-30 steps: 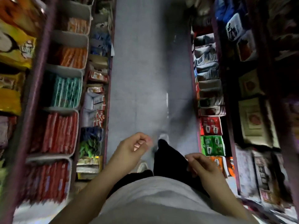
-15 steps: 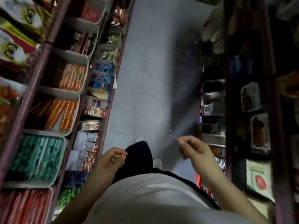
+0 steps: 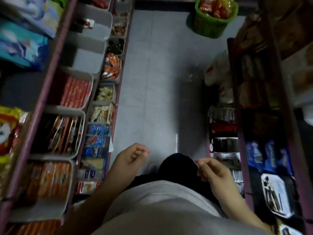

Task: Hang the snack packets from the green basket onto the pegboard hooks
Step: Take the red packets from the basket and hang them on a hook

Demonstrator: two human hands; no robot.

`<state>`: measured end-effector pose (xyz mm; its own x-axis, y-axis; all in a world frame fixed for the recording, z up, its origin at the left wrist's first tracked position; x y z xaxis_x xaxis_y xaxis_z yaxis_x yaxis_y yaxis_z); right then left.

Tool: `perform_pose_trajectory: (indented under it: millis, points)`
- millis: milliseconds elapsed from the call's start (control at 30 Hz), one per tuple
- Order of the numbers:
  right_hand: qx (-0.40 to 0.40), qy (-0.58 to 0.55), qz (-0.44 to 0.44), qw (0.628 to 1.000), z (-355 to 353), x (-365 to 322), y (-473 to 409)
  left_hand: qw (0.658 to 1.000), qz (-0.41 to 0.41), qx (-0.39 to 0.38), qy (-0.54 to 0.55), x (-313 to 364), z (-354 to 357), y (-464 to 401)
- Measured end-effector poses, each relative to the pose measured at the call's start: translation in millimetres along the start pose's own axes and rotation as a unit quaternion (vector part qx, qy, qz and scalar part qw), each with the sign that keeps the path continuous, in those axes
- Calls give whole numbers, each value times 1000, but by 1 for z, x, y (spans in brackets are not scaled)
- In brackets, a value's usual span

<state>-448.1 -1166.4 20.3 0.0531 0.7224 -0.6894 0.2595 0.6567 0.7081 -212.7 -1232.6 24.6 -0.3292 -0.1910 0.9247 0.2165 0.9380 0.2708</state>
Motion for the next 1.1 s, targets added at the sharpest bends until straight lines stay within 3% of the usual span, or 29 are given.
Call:
perform_pose_trajectory:
  millis: [200,433,533,767,1100]
  points:
    - [11,-17,12,1000,4,-102,-129,999,17,-42,-18,35,-3,-176]
    - [-60,37,-26,997,7,-277,-272,997,16,27,-73,76,-31,-340]
    - [-89,59,-41,993,15,-348,-326,994,-27,58,-88,81,-50,-392]
    - [-70,81,-47,993,40,-472,-473,993,-16,70,-90,103,-86,-585]
    - [63,-45,25,997,12,-614,-622,990,86,-87,-74,222,-88,-892]
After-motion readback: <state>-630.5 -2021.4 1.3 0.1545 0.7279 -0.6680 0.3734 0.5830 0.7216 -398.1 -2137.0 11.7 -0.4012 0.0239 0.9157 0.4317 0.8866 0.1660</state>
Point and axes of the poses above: each hand's wrist, its own y-axis away from the middle knuckle, its own z-axis out of the palm, x = y × z, the point moved 2 cm from there along -y, towards the middle knuckle, and after that the axes turned 13 degrees about z, right-handed, at the moved point
